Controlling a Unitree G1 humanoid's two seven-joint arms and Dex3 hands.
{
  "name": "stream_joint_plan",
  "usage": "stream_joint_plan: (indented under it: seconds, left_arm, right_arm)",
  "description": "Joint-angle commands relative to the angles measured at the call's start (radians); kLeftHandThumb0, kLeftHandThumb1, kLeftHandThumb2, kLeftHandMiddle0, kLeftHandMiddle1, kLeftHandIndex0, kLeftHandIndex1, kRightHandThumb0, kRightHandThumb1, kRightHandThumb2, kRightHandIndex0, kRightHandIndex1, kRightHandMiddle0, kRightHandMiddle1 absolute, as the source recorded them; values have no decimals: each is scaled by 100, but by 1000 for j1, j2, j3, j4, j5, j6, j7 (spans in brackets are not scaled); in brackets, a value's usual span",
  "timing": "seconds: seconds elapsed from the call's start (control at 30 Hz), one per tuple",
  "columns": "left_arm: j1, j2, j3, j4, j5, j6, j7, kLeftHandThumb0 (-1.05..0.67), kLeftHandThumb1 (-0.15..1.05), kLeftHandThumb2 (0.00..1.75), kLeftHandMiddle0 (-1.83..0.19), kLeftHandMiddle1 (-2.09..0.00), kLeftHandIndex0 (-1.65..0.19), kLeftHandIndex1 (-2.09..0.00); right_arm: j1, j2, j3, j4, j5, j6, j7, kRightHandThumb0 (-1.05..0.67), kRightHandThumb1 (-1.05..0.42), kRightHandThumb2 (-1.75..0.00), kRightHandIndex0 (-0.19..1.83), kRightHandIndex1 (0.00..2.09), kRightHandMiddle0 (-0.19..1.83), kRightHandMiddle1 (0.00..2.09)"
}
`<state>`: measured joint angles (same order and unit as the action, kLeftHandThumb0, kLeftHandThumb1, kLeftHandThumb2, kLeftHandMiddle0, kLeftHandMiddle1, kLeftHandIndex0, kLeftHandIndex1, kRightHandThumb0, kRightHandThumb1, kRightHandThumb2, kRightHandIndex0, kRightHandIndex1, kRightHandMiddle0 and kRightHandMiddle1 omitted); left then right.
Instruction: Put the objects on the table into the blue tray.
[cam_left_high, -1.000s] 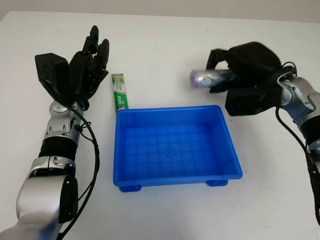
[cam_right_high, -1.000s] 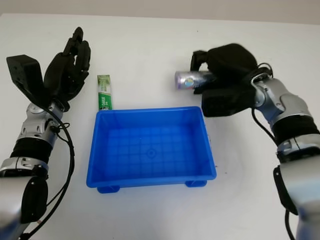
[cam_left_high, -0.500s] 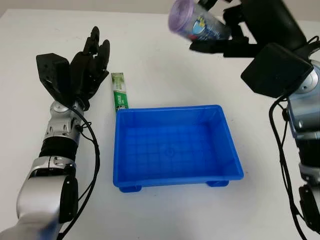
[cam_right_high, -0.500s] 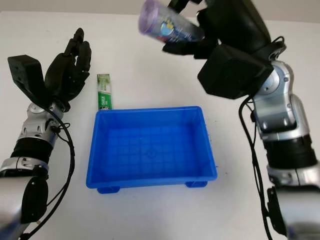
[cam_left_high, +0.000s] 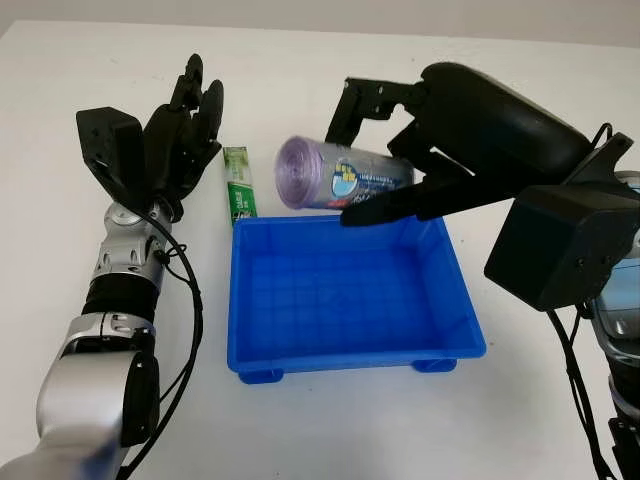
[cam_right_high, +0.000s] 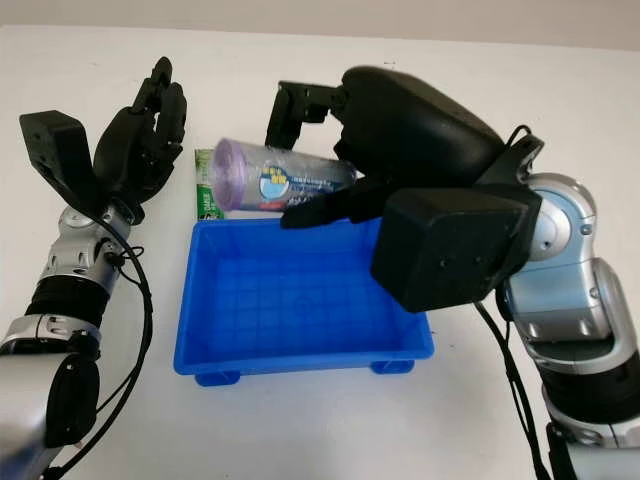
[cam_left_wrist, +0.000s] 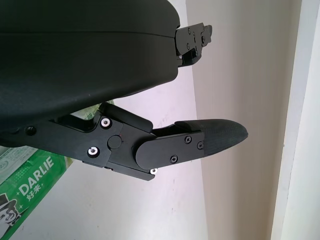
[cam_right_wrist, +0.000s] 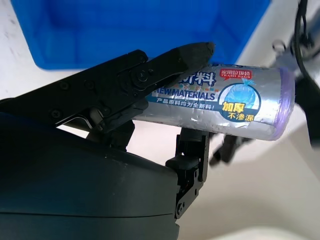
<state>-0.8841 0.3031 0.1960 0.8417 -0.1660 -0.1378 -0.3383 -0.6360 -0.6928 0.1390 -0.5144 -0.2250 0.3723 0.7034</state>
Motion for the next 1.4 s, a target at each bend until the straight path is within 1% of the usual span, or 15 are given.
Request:
stream_joint_plan:
  seconds: [0.0, 0.1, 0.2, 0.3, 0.33, 0.5, 0.63, 0.73, 0.77, 0.8, 0.87, 0.97, 1.1, 1.27, 1.37]
  left_arm:
    - [12, 2, 5, -17, -7, 2, -3, -75, 105, 57, 19, 0, 19, 0]
    - [13, 2, 6, -16, -7, 2, -2, -75, 105, 56, 19, 0, 19, 0]
    - [13, -1, 7, -14, -9, -1, -4, -75, 105, 57, 19, 0, 19, 0]
    - [11, -1, 8, -11, -11, 1, -3, -74, 105, 57, 19, 0, 19, 0]
    - [11, -1, 7, -9, -11, 0, -4, -74, 105, 57, 19, 0, 19, 0]
    - [11, -3, 9, -8, -18, -2, -10, -73, 105, 58, 19, 0, 19, 0]
    - [13, -3, 7, -8, -18, 0, -3, -73, 105, 59, 19, 0, 19, 0]
    - [17, -1, 5, -12, -15, 0, 1, -72, 105, 59, 19, 0, 19, 0]
    - [17, 0, 5, -13, -15, -3, 1, -72, 105, 59, 19, 0, 19, 0]
    - [18, 0, 5, -13, -15, -5, 1, -73, 105, 59, 19, 0, 19, 0]
    - [19, 1, 6, -12, -16, -9, 0, -73, 105, 58, 19, -1, 19, -1]
    - [18, 4, 4, -9, -11, -10, 2, -74, 105, 58, 19, 0, 19, 0]
    - [16, 3, 6, -9, -16, -6, -3, -73, 105, 58, 19, 0, 19, 0]
    - [19, 4, 8, -16, -21, 7, -11, -73, 105, 59, 19, 0, 19, 0]
    - [20, 8, 9, -15, -22, 6, -15, -73, 105, 58, 19, 0, 19, 0]
  right_arm:
    - [-14, -30, 14, -29, -7, 14, 36, -33, -105, -18, 112, 209, 63, 209]
    - [-13, -53, 39, -32, -23, 18, 83, -39, -105, -10, 87, 209, 48, 209]
    - [-28, -65, 66, -48, -31, 92, 141, -44, -105, -9, 57, 201, 27, 191]
    - [-22, -66, 61, -24, -8, 46, 164, -47, -105, -8, 25, 173, 15, 149]
    - [-19, -66, 56, -9, 6, 12, 169, -46, -103, -6, 17, 153, 13, 129]
    - [-2, -52, 25, 49, 65, -72, 158, -42, -97, -5, 3, 95, 8, 71]
    - [5, -18, -19, 88, 92, -124, 90, -40, -100, -5, 11, 59, 18, 40]
    - [10, 30, -72, 120, 131, -147, 16, -38, -101, -5, 19, 48, 20, 37]
    - [11, 53, -92, 137, 144, -159, -16, -38, -101, -5, 21, 49, 17, 47]
    - [11, 70, -108, 159, 150, -182, -48, -36, -101, -5, 20, 54, 6, 73]
    - [6, 100, -140, 192, 155, -195, -113, -38, -103, -6, 16, 71, -7, 102]
    - [-9, 138, -185, 238, 160, -189, -206, -42, -105, -10, 6, 94, -15, 120]
    - [-39, 163, -232, 342, 135, -202, -337, -51, -105, -20, 2, 104, -16, 125]
    - [-56, 138, -255, 511, 106, -218, -405, -61, -105, -40, -12, 98, -19, 108]
    - [-43, 136, -278, 582, 147, -197, -383, -63, -105, -51, -18, 58, -19, 60]
